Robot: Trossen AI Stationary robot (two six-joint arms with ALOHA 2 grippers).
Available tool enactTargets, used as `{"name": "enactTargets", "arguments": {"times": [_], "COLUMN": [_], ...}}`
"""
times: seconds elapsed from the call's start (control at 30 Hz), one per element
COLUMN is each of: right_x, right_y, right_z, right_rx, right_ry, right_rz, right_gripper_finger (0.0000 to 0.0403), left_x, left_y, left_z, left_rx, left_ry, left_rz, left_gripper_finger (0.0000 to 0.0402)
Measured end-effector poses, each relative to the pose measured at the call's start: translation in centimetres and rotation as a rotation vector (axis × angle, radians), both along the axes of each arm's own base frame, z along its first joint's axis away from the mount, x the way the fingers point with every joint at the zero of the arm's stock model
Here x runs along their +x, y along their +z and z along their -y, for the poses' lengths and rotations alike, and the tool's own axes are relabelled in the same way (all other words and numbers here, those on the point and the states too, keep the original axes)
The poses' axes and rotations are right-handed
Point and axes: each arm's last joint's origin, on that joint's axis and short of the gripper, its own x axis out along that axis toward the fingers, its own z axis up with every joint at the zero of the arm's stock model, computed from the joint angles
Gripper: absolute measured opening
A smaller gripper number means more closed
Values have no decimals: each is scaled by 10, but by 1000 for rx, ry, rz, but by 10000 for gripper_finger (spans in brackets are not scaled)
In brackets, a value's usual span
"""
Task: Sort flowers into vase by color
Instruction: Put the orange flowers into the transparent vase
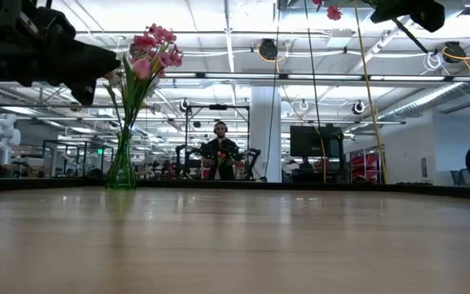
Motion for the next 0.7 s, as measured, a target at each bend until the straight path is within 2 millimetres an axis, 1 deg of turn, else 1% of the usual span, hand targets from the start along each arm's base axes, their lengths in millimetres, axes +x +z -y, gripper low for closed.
{"name": "enactTargets", "arguments": {"times": [0.1, 0.17, 0.33, 0.5, 0.57, 0.7], "right_x": [0, 0, -1, -10, -15, -19], "right_y": [0, 0, 0, 3, 5, 6], "right_z": [0, 0, 0, 2, 1, -5], "right_rx": [-3, -3, 1, 27, 39, 70], "right_ry": [3, 2, 1, -39, -31, 8], "right_rz": [-2, -2, 2, 39, 63, 88], "right_gripper_finger": [6, 6, 6, 3, 3, 2], "left_x": [-5, -8, -17, -17, -17, -17], "left_y": [0, -4, -9, -9, -9, -9], "left_z": [0, 0, 1, 1, 1, 2], "left_rx": [3, -3, -29, -30, -31, -30], "left_ry": [2, 2, 2, 4, 1, -7], "left_rz": [-1, -38, -61, -61, -61, -61], "left_gripper_finger": [81, 81, 81, 81, 81, 81]}}
